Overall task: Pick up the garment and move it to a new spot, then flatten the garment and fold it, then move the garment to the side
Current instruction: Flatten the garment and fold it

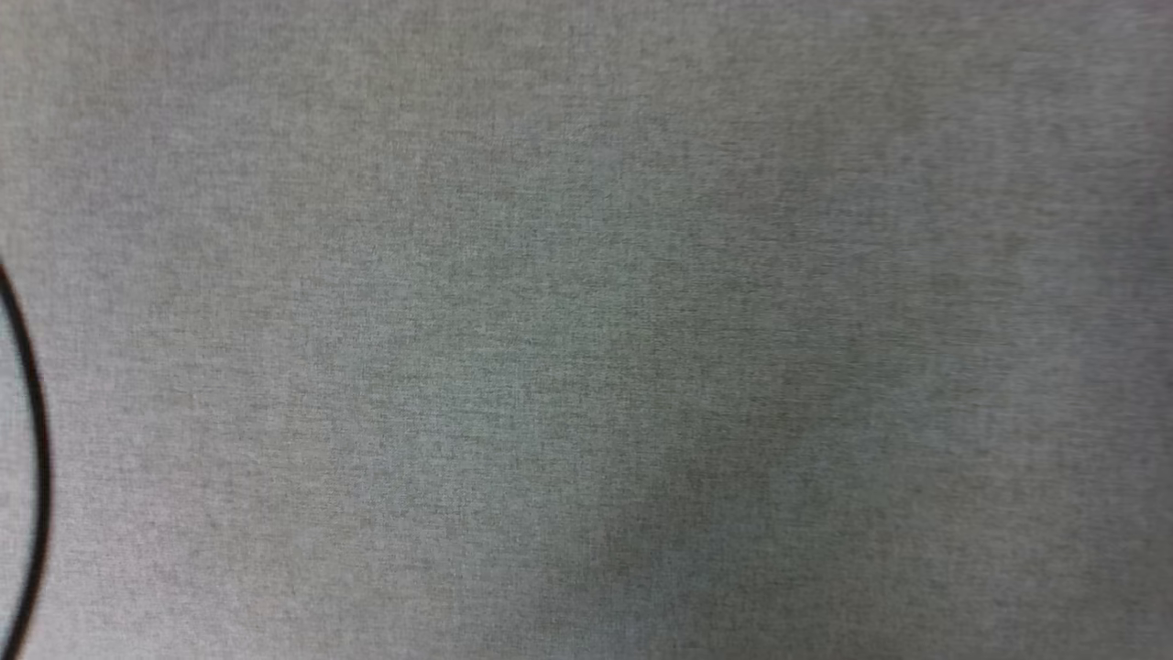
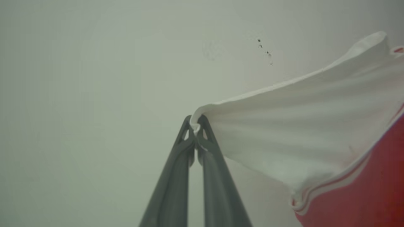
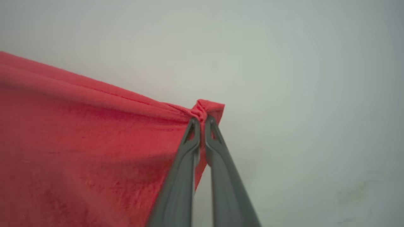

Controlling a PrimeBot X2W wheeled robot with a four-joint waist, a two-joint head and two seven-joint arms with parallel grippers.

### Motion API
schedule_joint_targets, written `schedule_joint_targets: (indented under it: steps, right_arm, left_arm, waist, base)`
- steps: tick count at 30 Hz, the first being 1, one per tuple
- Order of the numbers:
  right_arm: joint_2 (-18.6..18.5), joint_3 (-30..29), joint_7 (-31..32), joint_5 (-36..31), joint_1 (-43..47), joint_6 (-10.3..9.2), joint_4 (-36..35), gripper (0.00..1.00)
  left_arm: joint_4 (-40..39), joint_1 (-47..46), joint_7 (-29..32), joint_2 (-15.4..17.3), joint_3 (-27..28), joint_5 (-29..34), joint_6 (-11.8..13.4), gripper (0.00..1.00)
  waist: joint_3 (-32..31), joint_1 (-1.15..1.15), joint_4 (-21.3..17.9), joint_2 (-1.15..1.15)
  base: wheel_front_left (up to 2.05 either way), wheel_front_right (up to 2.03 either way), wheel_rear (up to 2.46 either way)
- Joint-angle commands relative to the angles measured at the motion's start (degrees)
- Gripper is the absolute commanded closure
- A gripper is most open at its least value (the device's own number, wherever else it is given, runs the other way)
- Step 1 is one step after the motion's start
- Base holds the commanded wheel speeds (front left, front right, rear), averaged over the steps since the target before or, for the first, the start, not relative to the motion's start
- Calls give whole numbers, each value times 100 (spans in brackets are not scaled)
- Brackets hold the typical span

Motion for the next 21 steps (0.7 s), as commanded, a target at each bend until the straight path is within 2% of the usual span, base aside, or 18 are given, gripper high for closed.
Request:
schedule_joint_targets:
  steps: [1, 5, 11, 21]
  right_arm:
    - [-31, -72, -62, -75, -17, -30, 105, 100]
    - [89, -256, -316, -139, 174, -28, 469, 100]
    - [196, -196, -682, -122, 666, -22, 932, 100]
    - [298, 80, -1129, 385, 2170, -22, 1567, 100]
  left_arm:
    - [96, 144, -45, 34, 33, -27, 43, 100]
    - [169, 651, -126, -162, 122, -204, 64, 100]
    - [-494, 1996, -130, -458, 430, -343, 138, 100]
    - [-1399, 4574, -131, -926, 792, -365, 99, 100]
  waist:
    - [94, -2, 65, 0]
    - [199, -2, 117, 0]
    - [132, -2, 206, 0]
    - [-719, -2, 225, 0]
  base:
    - [0, 0, 0]
    - [0, 0, 0]
    - [0, 0, 0]
    - [0, 0, 0]
